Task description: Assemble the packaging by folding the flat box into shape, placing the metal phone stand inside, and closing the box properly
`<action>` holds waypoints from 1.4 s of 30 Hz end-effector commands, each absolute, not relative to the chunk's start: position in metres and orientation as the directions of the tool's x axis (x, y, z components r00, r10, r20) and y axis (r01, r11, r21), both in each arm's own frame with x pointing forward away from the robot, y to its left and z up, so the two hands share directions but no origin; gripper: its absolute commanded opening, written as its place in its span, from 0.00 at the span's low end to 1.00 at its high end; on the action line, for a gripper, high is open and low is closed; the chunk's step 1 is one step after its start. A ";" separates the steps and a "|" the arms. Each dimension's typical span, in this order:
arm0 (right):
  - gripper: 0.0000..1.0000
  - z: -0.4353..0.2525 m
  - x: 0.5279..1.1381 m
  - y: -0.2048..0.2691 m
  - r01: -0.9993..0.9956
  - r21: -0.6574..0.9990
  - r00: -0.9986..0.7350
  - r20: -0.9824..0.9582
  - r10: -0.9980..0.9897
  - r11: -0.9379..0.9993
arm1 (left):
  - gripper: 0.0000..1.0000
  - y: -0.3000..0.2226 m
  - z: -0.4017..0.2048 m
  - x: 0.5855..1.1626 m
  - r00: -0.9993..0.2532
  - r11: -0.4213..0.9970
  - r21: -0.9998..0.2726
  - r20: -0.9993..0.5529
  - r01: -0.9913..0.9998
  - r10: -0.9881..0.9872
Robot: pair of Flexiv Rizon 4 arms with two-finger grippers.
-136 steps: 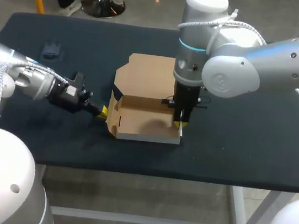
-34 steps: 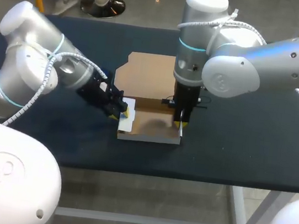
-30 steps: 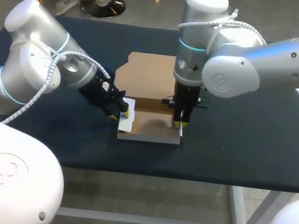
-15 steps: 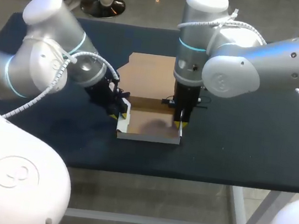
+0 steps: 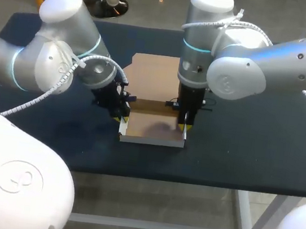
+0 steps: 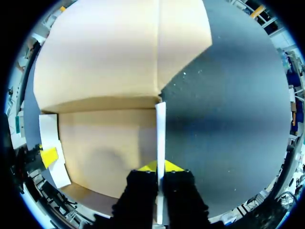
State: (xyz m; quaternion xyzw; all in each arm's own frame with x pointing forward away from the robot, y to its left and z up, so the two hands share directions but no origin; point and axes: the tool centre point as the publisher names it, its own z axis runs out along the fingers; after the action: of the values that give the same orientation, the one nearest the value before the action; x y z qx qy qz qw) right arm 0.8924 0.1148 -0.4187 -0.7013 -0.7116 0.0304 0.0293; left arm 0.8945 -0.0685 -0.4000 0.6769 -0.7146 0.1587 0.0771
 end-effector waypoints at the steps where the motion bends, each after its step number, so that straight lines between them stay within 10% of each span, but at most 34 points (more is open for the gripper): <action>1: 0.00 -0.419 0.893 0.116 0.996 -0.086 -0.015 -0.002 1.000 0.015 | 0.19 -0.073 -0.405 0.898 -0.048 0.032 -0.122 0.130 -0.992 -0.990; 11: 0.00 -0.419 0.893 0.116 0.996 -0.086 -0.015 -0.002 1.000 0.015 | 0.04 -0.072 -0.409 0.899 -0.043 0.031 -0.137 0.091 -0.990 -0.995; 19: 0.00 -0.419 0.893 0.116 0.996 -0.086 -0.015 -0.002 1.000 0.015 | 0.16 -0.072 -0.412 0.899 -0.034 0.027 -0.159 0.041 -0.987 -0.999; 25: 0.00 -0.419 0.893 0.116 0.996 -0.086 -0.015 -0.002 1.000 0.015 | 0.00 -0.071 -0.414 0.900 -0.024 0.018 -0.166 0.031 -0.986 -0.999; 42: 0.07 -0.415 0.890 0.116 0.996 -0.078 -0.035 0.001 0.999 0.035 | 0.00 -0.070 -0.412 0.898 -0.021 0.014 -0.175 0.036 -0.985 -0.999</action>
State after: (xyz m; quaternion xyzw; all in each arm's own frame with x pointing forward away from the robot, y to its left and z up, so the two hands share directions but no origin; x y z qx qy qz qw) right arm 0.8925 0.1150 -0.4179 -0.6955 -0.7174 0.0293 0.0284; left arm 0.8989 -0.0655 -0.4098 0.6950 -0.7122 0.0964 -0.0237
